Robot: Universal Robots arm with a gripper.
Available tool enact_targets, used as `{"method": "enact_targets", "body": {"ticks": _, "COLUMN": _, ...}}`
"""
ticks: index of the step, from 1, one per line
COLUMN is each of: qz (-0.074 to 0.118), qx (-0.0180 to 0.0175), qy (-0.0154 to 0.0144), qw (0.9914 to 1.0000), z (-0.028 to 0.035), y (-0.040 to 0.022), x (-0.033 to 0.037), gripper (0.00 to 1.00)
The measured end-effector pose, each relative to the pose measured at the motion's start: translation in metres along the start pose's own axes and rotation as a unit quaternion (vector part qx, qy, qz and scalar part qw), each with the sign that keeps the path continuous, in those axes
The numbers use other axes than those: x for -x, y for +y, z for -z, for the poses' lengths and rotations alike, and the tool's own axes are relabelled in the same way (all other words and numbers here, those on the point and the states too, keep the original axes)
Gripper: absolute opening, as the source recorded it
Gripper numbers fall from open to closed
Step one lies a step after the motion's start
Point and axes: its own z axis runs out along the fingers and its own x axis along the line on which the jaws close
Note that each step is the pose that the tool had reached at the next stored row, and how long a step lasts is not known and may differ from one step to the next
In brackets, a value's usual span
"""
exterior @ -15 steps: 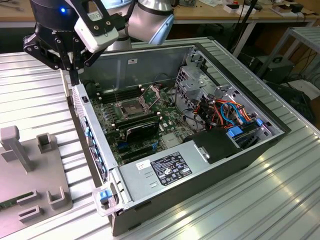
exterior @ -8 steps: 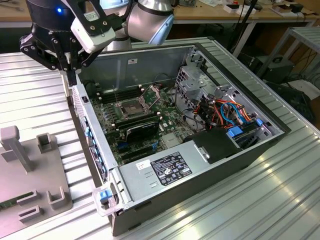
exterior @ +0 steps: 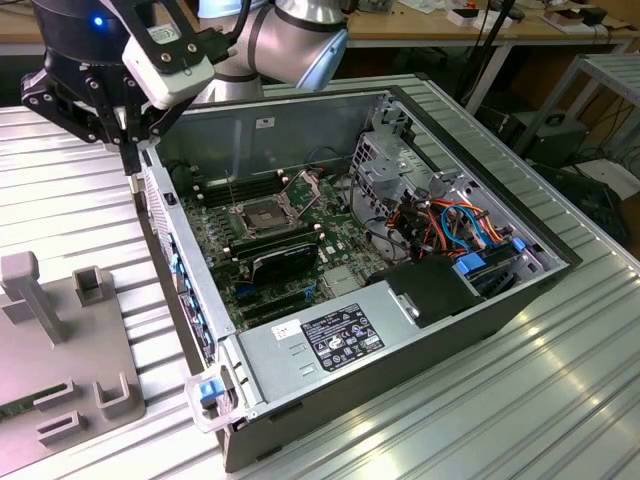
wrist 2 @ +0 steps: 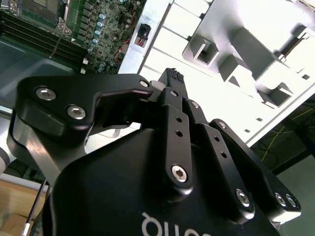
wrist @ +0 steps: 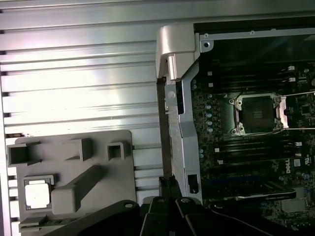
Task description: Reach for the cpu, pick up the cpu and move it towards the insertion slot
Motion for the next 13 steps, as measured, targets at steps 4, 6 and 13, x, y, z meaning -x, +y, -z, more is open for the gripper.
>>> {"method": "enact_targets", "body": {"ticks": 4, "qz": 0.0, "qx": 0.0, "qy": 0.0, "qw": 1.0, "z": 0.0, "y": -0.0017, "x": -0.0085, "gripper": 0.11}}
{"method": "enact_targets", "body": {"ticks": 6, "qz": 0.0, "qx": 0.0, "qy": 0.0, "qw": 1.0, "z": 0.0, "y": -0.0033, "x": -0.0145, "gripper": 0.11}}
{"method": "enact_targets", "body": {"ticks": 13, "qz": 0.0, "qx": 0.0, "qy": 0.0, "qw": 1.0, "z": 0.0001, "y": -0.004, "x": -0.0172, "gripper": 0.11}}
